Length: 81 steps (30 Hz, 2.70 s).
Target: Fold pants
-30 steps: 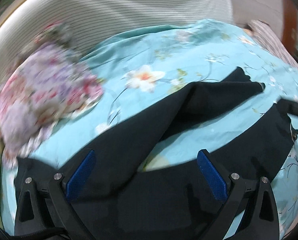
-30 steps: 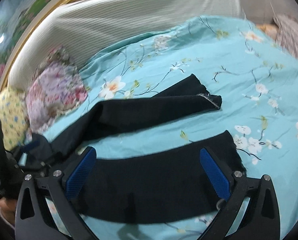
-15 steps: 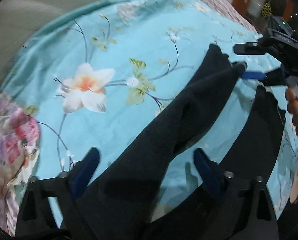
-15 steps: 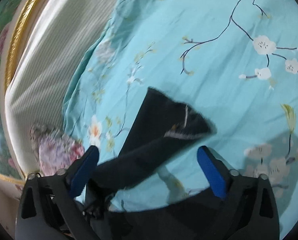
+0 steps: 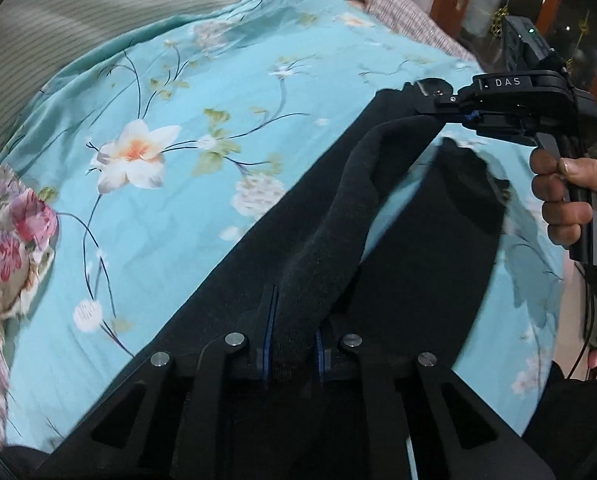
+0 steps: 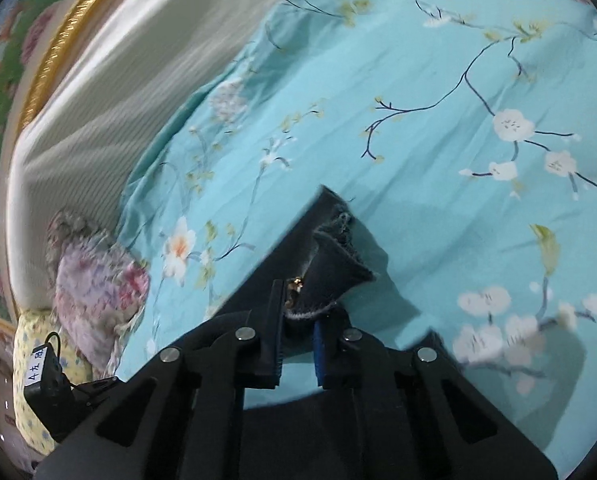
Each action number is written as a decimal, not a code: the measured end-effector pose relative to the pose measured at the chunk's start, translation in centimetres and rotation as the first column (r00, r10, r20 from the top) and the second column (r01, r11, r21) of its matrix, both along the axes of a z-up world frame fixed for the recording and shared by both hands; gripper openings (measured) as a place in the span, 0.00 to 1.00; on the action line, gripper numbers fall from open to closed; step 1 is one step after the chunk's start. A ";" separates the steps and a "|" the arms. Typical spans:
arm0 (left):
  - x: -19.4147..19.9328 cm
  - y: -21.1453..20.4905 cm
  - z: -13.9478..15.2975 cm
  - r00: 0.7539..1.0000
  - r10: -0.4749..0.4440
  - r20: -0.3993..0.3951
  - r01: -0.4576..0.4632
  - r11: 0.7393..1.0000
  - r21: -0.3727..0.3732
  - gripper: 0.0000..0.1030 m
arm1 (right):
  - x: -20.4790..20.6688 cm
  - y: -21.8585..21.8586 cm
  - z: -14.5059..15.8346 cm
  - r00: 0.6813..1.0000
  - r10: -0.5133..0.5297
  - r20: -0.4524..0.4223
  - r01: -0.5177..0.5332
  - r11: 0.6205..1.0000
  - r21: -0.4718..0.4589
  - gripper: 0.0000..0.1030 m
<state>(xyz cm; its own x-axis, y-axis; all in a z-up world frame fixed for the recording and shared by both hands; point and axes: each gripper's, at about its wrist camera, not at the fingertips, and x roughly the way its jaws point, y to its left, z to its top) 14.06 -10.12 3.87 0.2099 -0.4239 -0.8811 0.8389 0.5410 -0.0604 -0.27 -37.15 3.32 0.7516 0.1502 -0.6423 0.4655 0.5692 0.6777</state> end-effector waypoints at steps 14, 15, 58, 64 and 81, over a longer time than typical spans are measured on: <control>-6.3 2.3 0.1 0.999 0.045 -0.018 -0.046 0.996 -0.077 0.14 | -8.0 1.7 0.5 1.000 0.019 0.004 -0.019 1.000 -0.022 0.11; -6.4 2.4 -0.3 0.999 0.048 -0.023 -0.050 0.996 -0.074 0.14 | -8.3 1.9 0.0 1.000 0.019 -0.005 -0.019 1.000 -0.017 0.11; 0.9 26.9 3.0 0.468 0.867 -0.168 -0.883 0.453 -0.122 0.75 | -2.5 27.2 4.5 0.731 0.681 0.048 -0.572 0.649 -0.501 0.45; 3.0 27.9 3.0 0.407 0.902 -0.146 -0.913 0.401 -0.069 0.75 | 1.4 34.5 4.7 0.571 0.820 0.032 -0.684 0.497 -0.534 0.45; 4.7 28.6 -0.3 0.406 0.892 -0.198 -0.913 0.404 -0.050 0.51 | 10.8 40.1 0.6 0.452 0.890 -0.058 -0.781 0.363 -0.508 0.22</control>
<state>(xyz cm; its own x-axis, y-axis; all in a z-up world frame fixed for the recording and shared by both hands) 18.81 18.47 3.62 0.4410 -0.1611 -0.8829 -0.1559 0.9551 -0.2521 10.50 2.94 3.88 0.4997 0.5467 -0.6719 -0.5263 0.8077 0.2658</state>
